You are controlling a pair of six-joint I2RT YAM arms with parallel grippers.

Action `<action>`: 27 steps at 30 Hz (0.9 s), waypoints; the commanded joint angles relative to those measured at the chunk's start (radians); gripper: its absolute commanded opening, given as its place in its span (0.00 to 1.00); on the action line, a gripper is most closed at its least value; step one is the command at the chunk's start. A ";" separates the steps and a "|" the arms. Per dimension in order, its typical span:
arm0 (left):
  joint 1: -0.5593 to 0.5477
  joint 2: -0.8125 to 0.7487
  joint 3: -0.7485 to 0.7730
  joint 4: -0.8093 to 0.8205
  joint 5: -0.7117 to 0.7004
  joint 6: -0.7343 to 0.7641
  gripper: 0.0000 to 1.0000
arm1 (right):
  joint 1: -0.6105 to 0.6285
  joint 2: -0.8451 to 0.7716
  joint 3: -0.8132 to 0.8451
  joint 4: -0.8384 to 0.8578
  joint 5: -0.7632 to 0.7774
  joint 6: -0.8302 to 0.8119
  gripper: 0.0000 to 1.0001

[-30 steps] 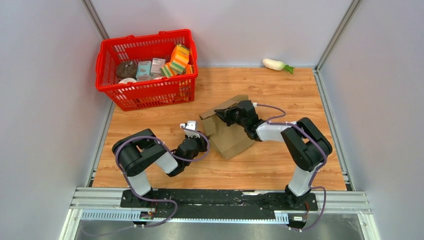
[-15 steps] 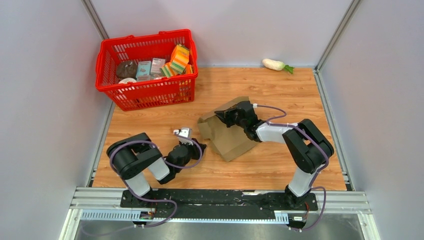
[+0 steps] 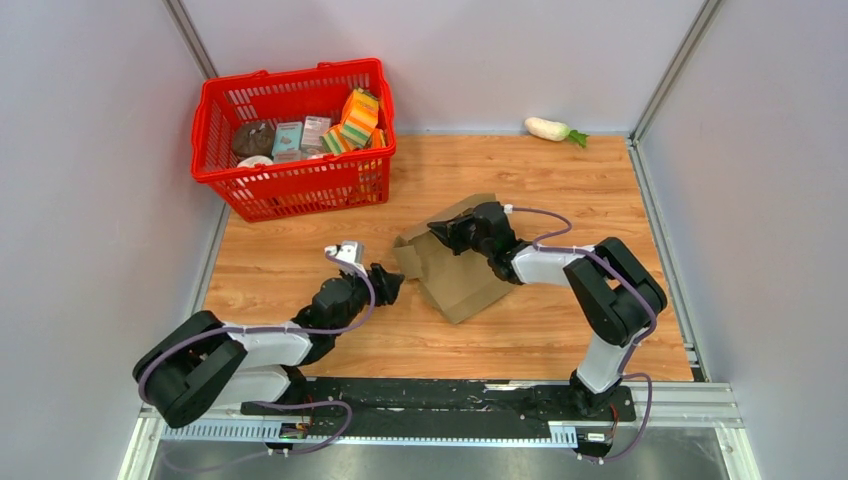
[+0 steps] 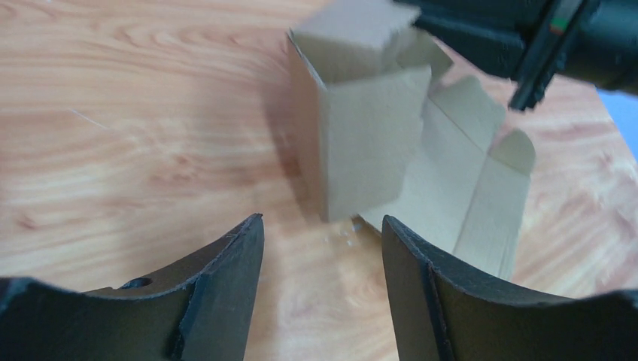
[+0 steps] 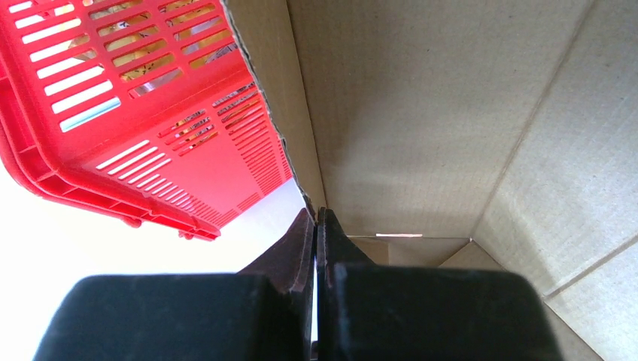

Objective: Fold the paper box

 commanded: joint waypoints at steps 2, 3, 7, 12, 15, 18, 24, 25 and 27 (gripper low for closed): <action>0.071 -0.070 0.093 -0.170 0.004 0.059 0.68 | -0.001 0.023 0.017 0.064 -0.011 -0.032 0.00; 0.085 -0.068 0.117 -0.187 0.017 0.064 0.69 | 0.000 0.023 0.015 0.069 -0.013 -0.033 0.00; 0.088 0.022 0.169 -0.164 0.122 0.114 0.65 | 0.000 0.024 -0.008 0.154 -0.010 -0.062 0.00; 0.085 0.137 0.154 0.006 0.187 0.102 0.58 | -0.001 0.018 -0.023 0.240 -0.025 -0.108 0.00; 0.079 0.162 0.157 0.011 0.147 0.116 0.56 | -0.001 0.013 -0.029 0.270 -0.034 -0.134 0.00; 0.070 0.180 0.163 0.008 0.112 0.142 0.55 | -0.001 0.022 -0.044 0.293 -0.042 -0.151 0.00; 0.064 0.205 0.170 0.008 0.052 0.160 0.48 | 0.000 0.076 -0.060 0.378 -0.062 -0.165 0.00; 0.064 0.214 0.170 0.008 0.044 0.165 0.47 | -0.001 0.081 -0.064 0.386 -0.063 -0.168 0.00; 0.064 0.223 0.168 0.014 0.023 0.173 0.44 | 0.000 0.090 -0.078 0.394 -0.059 -0.179 0.00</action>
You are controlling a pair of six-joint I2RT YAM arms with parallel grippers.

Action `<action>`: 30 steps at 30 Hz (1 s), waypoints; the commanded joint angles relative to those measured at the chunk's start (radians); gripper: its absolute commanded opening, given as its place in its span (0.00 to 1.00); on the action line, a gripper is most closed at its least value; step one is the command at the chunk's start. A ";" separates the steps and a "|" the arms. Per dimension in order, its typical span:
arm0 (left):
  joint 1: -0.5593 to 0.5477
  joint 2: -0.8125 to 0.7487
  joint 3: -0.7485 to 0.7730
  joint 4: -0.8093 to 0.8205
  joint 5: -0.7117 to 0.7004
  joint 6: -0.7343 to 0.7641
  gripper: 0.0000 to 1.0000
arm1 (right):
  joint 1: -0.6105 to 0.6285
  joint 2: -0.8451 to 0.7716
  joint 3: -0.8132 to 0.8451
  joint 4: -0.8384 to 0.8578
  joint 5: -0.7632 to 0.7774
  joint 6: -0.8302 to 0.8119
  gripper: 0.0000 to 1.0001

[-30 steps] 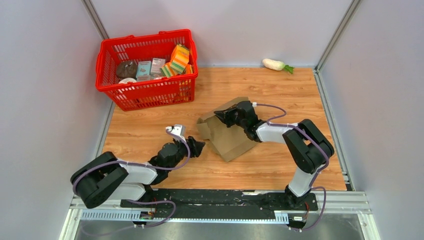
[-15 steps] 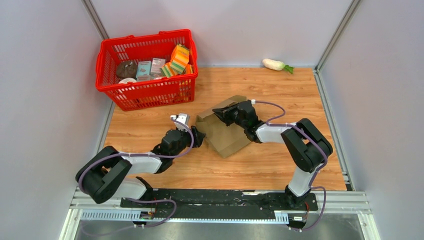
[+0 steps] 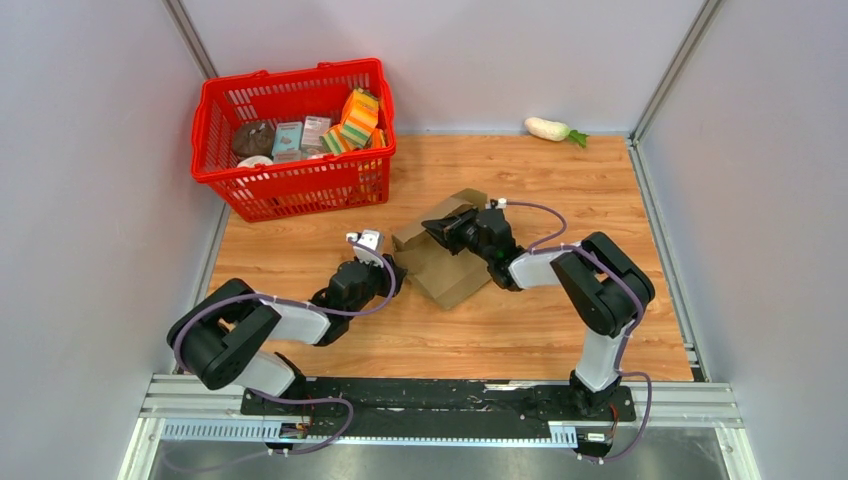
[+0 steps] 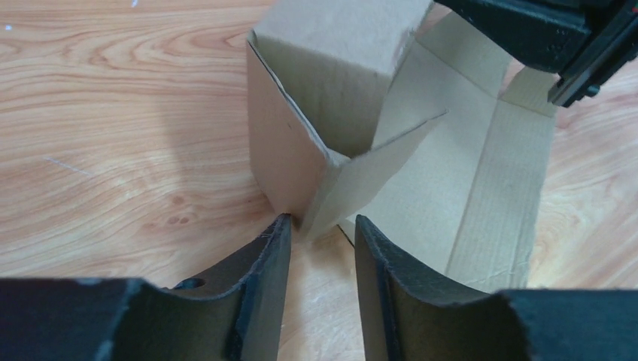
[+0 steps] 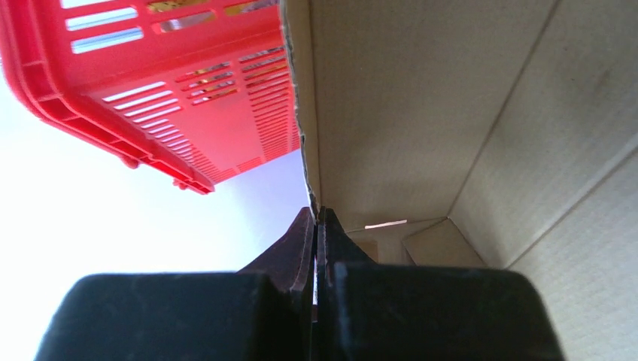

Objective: Fold the paper box

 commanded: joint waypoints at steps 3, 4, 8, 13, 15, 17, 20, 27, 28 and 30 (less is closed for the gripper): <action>-0.010 0.049 -0.003 0.088 -0.078 0.047 0.43 | -0.002 0.031 -0.044 0.132 0.001 -0.084 0.00; -0.011 0.063 -0.004 0.098 -0.075 0.045 0.43 | -0.004 0.034 -0.048 0.143 -0.002 -0.094 0.00; -0.025 0.084 -0.011 0.125 -0.070 0.036 0.49 | -0.007 0.049 -0.067 0.169 -0.008 -0.098 0.00; -0.059 0.077 0.000 0.144 -0.108 0.030 0.54 | -0.007 0.047 -0.079 0.200 -0.011 -0.085 0.00; -0.069 0.077 0.014 0.142 -0.139 0.030 0.53 | -0.005 0.031 -0.096 0.211 0.001 -0.084 0.00; -0.094 0.080 0.041 0.127 -0.192 0.039 0.52 | -0.004 0.009 -0.123 0.218 0.015 -0.088 0.00; -0.150 0.104 0.084 0.104 -0.315 0.076 0.45 | -0.002 -0.009 -0.153 0.232 0.041 -0.090 0.00; -0.226 0.212 0.163 0.086 -0.505 0.079 0.37 | 0.025 0.021 -0.167 0.300 0.060 -0.016 0.00; -0.237 0.216 0.175 0.077 -0.540 0.076 0.36 | 0.028 0.018 -0.167 0.301 0.063 -0.004 0.00; -0.255 0.221 0.190 0.024 -0.645 0.056 0.35 | 0.034 0.003 -0.167 0.269 0.072 0.004 0.00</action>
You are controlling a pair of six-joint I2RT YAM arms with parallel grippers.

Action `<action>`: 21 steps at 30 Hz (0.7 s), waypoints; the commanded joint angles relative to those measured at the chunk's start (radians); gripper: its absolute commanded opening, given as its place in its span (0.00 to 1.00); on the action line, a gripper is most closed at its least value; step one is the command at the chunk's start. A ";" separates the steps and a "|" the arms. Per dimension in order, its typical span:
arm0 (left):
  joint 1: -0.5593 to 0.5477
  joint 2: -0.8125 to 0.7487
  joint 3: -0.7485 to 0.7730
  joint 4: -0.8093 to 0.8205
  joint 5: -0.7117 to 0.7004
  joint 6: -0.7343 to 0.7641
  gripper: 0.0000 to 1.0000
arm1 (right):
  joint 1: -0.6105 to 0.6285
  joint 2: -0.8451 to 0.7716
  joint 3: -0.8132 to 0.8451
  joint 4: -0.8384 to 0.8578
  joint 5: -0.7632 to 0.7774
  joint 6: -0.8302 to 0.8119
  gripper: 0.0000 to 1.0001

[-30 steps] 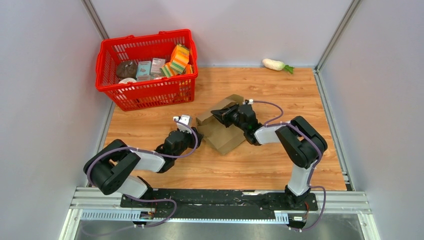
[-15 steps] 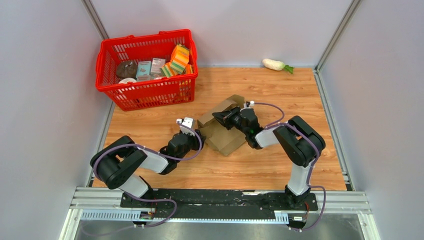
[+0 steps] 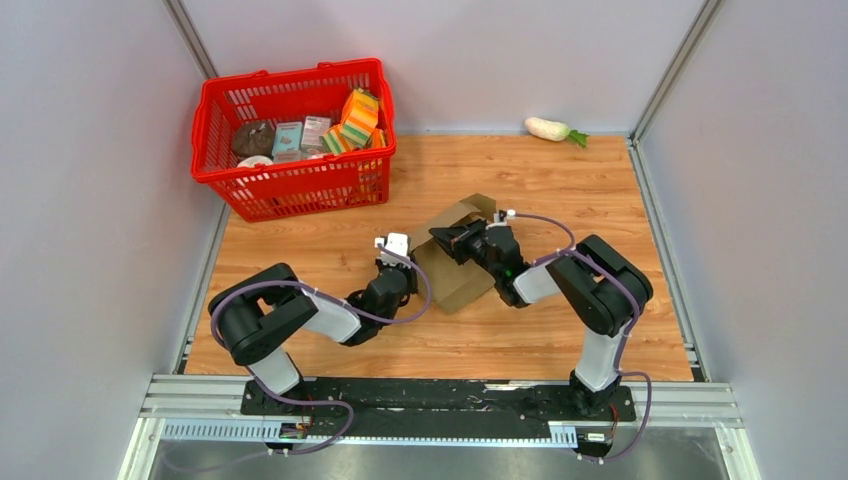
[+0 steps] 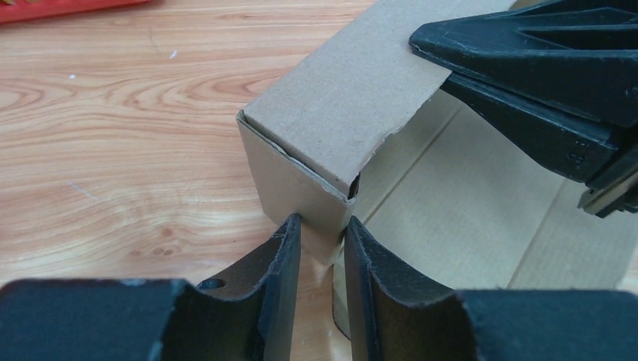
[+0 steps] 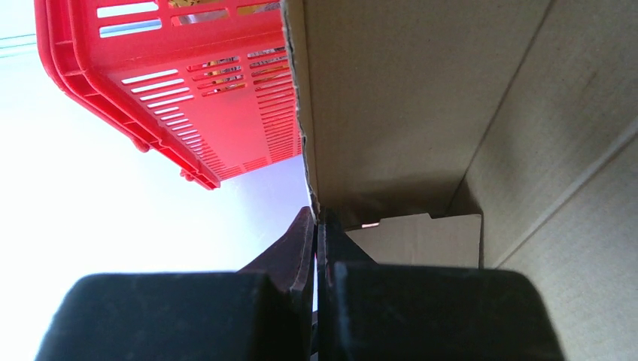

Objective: Fold the paper box

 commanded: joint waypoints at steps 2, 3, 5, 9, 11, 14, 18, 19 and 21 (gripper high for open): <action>-0.038 0.020 0.065 -0.084 -0.277 -0.022 0.36 | 0.031 -0.049 -0.011 -0.057 0.047 0.031 0.00; -0.038 0.023 0.076 -0.110 -0.304 -0.033 0.37 | 0.033 -0.062 -0.009 -0.091 0.053 0.029 0.00; -0.038 0.029 0.119 -0.192 -0.357 -0.067 0.41 | 0.033 -0.089 -0.011 -0.163 0.069 0.037 0.00; -0.038 0.044 0.140 -0.204 -0.399 -0.077 0.44 | 0.030 -0.116 -0.034 -0.208 0.072 0.060 0.00; -0.035 0.056 0.147 -0.217 -0.416 -0.096 0.36 | 0.031 -0.130 -0.040 -0.243 0.102 0.064 0.00; -0.027 0.070 0.157 -0.261 -0.411 -0.117 0.17 | 0.031 -0.147 -0.046 -0.269 0.093 0.061 0.00; -0.026 0.093 0.179 -0.316 -0.424 -0.143 0.03 | 0.033 -0.181 -0.046 -0.311 0.087 0.043 0.00; -0.026 0.095 0.185 -0.336 -0.425 -0.151 0.02 | 0.034 -0.193 -0.044 -0.319 0.089 0.040 0.00; -0.029 0.107 0.206 -0.356 -0.422 -0.153 0.06 | 0.039 -0.207 -0.040 -0.337 0.090 0.025 0.00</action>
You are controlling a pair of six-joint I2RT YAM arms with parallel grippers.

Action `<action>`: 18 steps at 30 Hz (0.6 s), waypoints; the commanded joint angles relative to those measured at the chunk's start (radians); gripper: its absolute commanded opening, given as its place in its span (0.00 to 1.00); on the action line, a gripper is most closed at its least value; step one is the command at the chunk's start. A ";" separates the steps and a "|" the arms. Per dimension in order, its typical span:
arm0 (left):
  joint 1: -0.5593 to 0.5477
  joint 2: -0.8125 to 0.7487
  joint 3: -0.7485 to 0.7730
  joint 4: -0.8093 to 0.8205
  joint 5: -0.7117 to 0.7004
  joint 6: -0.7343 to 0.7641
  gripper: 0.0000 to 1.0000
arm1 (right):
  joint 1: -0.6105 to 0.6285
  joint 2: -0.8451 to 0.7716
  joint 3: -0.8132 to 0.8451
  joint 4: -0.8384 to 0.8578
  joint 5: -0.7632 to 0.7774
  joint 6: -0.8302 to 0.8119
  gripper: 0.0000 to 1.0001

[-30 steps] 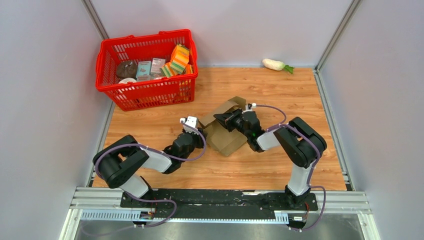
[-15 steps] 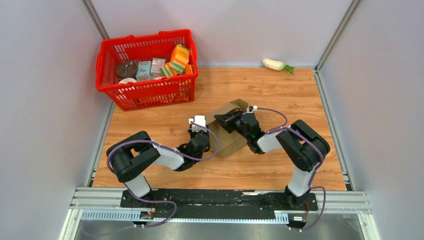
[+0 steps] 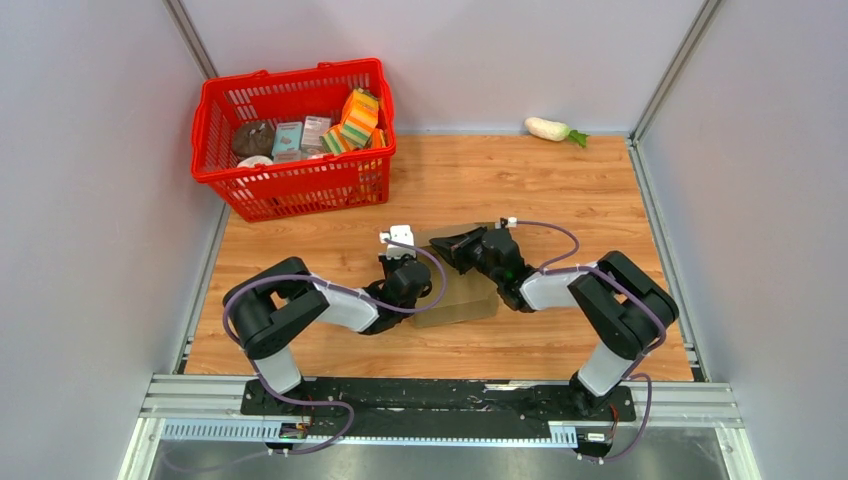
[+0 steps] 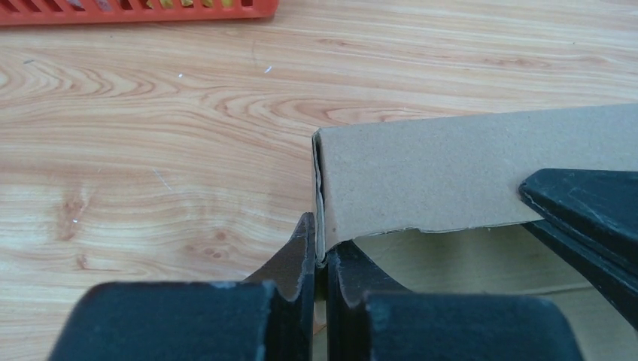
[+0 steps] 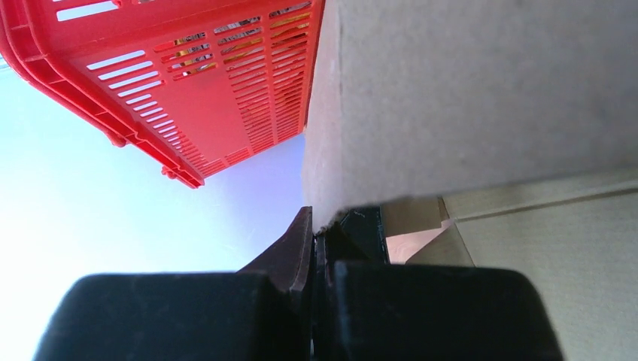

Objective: Fold the paper box

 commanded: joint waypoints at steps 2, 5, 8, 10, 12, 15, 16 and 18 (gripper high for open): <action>0.011 0.040 0.048 -0.175 -0.073 -0.074 0.27 | 0.001 -0.062 -0.005 -0.114 0.041 -0.039 0.00; 0.009 0.047 0.068 -0.218 -0.088 -0.084 0.12 | 0.015 -0.078 -0.018 -0.114 0.041 -0.031 0.00; 0.011 0.055 0.065 -0.204 -0.091 -0.084 0.00 | 0.030 -0.108 -0.026 -0.140 0.067 -0.048 0.00; 0.009 0.056 0.039 -0.149 -0.056 -0.070 0.00 | 0.030 -0.133 -0.008 -0.195 0.078 -0.077 0.00; 0.009 0.052 -0.001 -0.103 -0.031 -0.052 0.00 | 0.024 -0.156 0.001 -0.263 0.078 -0.166 0.03; 0.009 0.049 -0.049 -0.016 0.016 0.007 0.00 | 0.010 -0.221 0.005 -0.347 0.065 -0.380 0.32; 0.011 0.046 -0.061 0.026 0.036 0.036 0.00 | 0.004 -0.242 0.017 -0.385 0.048 -0.463 0.47; 0.009 0.027 -0.078 0.029 0.039 0.042 0.00 | -0.014 -0.313 0.087 -0.587 -0.021 -0.727 0.57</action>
